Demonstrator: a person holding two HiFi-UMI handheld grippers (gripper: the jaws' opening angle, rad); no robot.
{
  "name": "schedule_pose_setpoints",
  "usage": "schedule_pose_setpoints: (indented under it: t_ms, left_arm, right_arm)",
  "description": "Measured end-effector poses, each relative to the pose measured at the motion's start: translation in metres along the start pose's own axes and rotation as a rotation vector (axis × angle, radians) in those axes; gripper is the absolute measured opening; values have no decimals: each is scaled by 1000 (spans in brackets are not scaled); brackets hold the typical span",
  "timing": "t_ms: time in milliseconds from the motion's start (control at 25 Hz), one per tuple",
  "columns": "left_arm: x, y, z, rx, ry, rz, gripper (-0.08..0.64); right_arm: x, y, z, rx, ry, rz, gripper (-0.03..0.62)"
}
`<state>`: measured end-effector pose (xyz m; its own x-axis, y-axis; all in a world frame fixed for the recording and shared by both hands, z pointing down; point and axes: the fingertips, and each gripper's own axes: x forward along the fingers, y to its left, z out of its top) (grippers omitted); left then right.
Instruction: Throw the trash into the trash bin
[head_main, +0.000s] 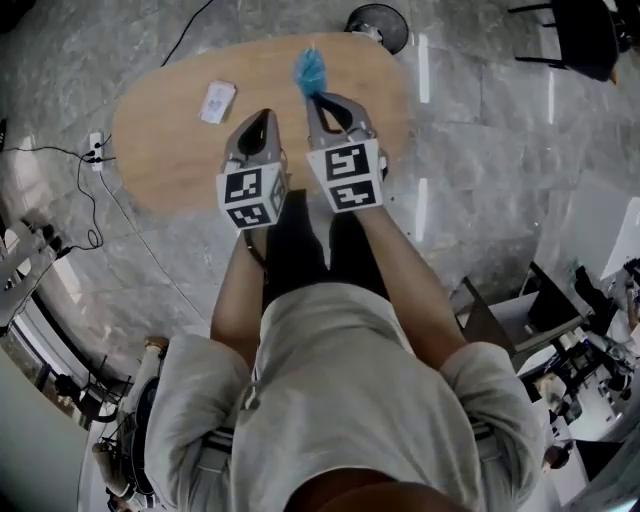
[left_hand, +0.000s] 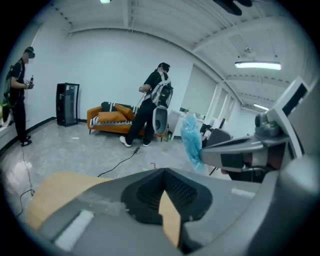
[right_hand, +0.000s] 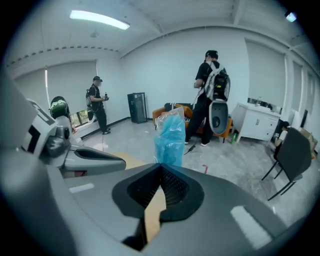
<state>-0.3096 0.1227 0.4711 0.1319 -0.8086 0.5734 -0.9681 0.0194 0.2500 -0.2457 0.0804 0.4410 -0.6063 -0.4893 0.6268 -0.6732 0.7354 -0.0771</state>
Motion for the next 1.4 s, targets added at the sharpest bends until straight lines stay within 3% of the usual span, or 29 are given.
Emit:
schedule_pose_setpoints:
  t_ms: [240, 400, 760, 1000, 1240, 1400]
  left_arm:
    - [-3, -181, 40, 141, -83, -171, 18]
    - [-15, -300, 40, 222, -110, -269, 18]
    - [-28, -472, 33, 312, -130, -366, 18]
    - [-13, -524, 32, 326, -128, -413, 18]
    - [52, -529, 48, 272, -121, -391, 18]
    - [110, -526, 85, 249, -146, -355, 18]
  right_arm:
    - [-148, -106, -8, 71, -145, -179, 9]
    - [-244, -166, -37, 111, -211, -277, 9]
    - [-389, -262, -102, 216, -275, -415, 9]
    - [-416, -304, -108, 229, -300, -456, 9]
    - [-387, -356, -98, 174, -271, -436, 9]
    - [-355, -403, -64, 101, -246, -394, 9]
